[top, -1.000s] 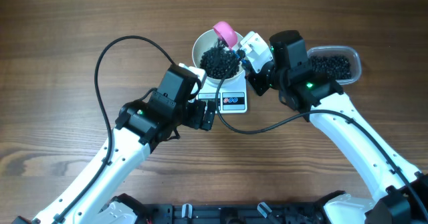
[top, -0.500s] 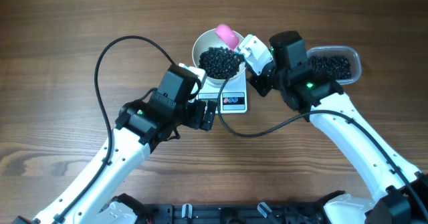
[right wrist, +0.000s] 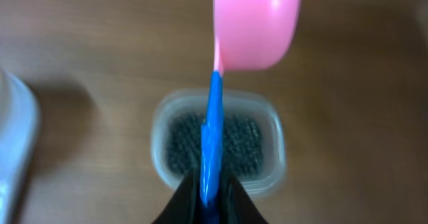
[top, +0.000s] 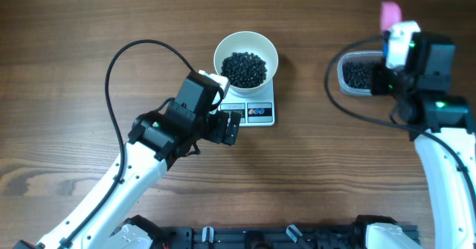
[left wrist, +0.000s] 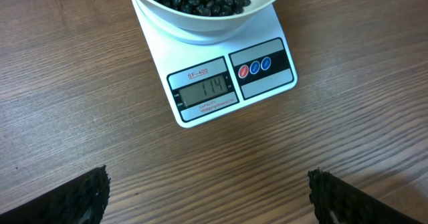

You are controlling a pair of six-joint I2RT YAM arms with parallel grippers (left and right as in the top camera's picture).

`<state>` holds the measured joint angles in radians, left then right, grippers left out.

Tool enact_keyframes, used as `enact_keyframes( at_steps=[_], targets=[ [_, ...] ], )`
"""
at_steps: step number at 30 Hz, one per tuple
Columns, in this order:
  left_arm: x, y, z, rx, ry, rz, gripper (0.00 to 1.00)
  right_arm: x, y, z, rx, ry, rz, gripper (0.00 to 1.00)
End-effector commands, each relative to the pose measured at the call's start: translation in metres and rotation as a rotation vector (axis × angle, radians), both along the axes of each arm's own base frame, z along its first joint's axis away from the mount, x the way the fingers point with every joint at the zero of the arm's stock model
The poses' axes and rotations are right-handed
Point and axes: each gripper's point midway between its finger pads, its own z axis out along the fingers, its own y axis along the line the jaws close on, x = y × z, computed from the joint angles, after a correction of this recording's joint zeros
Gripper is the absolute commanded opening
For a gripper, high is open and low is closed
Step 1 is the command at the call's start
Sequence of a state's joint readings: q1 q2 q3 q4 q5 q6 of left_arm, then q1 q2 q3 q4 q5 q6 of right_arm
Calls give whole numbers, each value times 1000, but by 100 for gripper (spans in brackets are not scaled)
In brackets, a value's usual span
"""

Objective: Scoop item into bowl and weigh 150g on scale
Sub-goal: 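Carry the empty scoop back to the bean tub with the right gripper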

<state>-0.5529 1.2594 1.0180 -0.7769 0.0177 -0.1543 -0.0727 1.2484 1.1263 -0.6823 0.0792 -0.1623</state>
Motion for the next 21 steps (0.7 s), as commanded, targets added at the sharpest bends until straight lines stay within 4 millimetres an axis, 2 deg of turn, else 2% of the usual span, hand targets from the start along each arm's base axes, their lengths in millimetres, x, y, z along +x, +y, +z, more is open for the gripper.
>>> enact_keyframes(
  at_steps=[1, 4, 6, 11, 19, 21],
  targets=[
    [-1, 2, -4, 5, 8, -7, 100, -20, -34, -27, -12, 133, -92, 6],
    [-1, 2, -4, 4, 8, -7, 100, -35, -36, -57, 10, 263, -101, 4],
    [-1, 2, -4, 5, 9, -7, 100, -35, -27, -77, 63, 326, -69, 4],
    [-1, 2, -4, 5, 9, -7, 100, -37, -24, -107, 73, 437, -38, 4],
    [-1, 2, -4, 5, 8, -7, 100, -38, -24, -128, 73, 507, -18, 4],
    [-1, 2, -4, 5, 8, -7, 100, -37, -19, -131, 100, 510, -1, 4]
  ],
)
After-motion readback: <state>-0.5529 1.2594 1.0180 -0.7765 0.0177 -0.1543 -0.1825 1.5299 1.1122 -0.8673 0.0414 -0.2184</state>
